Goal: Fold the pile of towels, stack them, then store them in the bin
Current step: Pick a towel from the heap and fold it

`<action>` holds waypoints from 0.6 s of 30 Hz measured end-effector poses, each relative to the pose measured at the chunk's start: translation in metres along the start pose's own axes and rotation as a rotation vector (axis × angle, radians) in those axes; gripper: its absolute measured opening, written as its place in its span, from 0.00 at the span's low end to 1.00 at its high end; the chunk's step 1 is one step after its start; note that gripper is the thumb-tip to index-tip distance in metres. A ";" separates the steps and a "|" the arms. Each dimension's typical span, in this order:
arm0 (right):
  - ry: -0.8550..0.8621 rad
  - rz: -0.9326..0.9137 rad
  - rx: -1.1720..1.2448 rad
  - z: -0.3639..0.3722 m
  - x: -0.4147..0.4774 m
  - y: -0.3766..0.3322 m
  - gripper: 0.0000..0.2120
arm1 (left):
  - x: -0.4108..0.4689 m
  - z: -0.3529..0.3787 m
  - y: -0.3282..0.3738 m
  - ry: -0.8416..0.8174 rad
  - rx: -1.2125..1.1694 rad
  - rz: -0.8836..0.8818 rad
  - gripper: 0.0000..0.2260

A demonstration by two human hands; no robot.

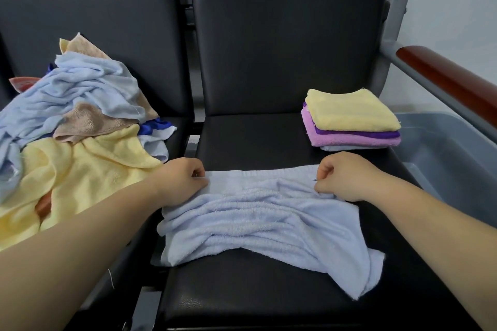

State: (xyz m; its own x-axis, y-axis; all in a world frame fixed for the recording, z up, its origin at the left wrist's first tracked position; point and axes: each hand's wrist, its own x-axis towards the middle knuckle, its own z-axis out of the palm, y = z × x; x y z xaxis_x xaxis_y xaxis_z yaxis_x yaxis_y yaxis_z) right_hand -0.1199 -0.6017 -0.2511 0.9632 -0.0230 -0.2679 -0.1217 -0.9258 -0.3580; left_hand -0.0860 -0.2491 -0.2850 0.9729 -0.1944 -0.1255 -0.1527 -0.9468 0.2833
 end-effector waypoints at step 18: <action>0.189 -0.045 0.160 0.012 0.021 0.009 0.04 | 0.001 0.001 0.002 0.020 -0.017 -0.004 0.09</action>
State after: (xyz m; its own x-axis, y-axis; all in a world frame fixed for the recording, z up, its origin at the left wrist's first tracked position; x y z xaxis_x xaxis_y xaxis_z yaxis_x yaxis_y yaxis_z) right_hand -0.1036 -0.6060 -0.2707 0.9944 -0.0670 -0.0816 -0.0993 -0.8561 -0.5072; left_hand -0.0859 -0.2516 -0.2855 0.9767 -0.1855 -0.1077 -0.1462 -0.9431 0.2987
